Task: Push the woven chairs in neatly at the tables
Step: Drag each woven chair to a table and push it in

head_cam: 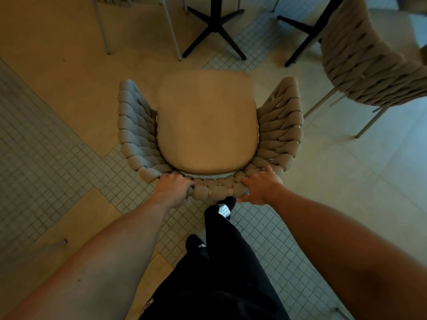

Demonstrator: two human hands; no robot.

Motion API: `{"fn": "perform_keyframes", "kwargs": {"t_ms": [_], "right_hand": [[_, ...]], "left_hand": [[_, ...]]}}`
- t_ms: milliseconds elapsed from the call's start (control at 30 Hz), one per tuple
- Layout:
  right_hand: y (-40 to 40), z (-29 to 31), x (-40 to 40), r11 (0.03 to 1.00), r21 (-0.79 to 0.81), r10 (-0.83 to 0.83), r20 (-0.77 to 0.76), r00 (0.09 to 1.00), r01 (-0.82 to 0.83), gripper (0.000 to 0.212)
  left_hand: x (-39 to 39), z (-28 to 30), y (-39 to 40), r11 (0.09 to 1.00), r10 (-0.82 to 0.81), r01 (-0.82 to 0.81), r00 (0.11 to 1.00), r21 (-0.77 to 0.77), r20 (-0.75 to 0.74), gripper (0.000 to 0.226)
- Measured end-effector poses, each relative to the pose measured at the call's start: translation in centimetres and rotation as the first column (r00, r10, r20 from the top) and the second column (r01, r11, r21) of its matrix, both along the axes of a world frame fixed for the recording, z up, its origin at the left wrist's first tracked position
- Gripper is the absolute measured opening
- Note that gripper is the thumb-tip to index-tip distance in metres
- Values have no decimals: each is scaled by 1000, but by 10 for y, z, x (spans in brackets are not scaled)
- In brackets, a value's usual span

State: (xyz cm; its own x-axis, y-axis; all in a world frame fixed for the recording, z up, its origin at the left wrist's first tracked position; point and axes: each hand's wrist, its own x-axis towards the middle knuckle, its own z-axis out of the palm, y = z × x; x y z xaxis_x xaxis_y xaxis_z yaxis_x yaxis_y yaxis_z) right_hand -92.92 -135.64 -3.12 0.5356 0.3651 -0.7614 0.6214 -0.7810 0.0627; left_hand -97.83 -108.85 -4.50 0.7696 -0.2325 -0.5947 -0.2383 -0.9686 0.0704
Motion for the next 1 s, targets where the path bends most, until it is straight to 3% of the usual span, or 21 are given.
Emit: {"fn": "perform_keyframes", "kwargs": {"t_ms": [1000], "right_hand": [[-17, -3, 336, 1000, 15, 10, 74, 997, -11, 70]], "left_hand": [[342, -6, -13, 999, -39, 38, 997, 12, 72, 26]]}}
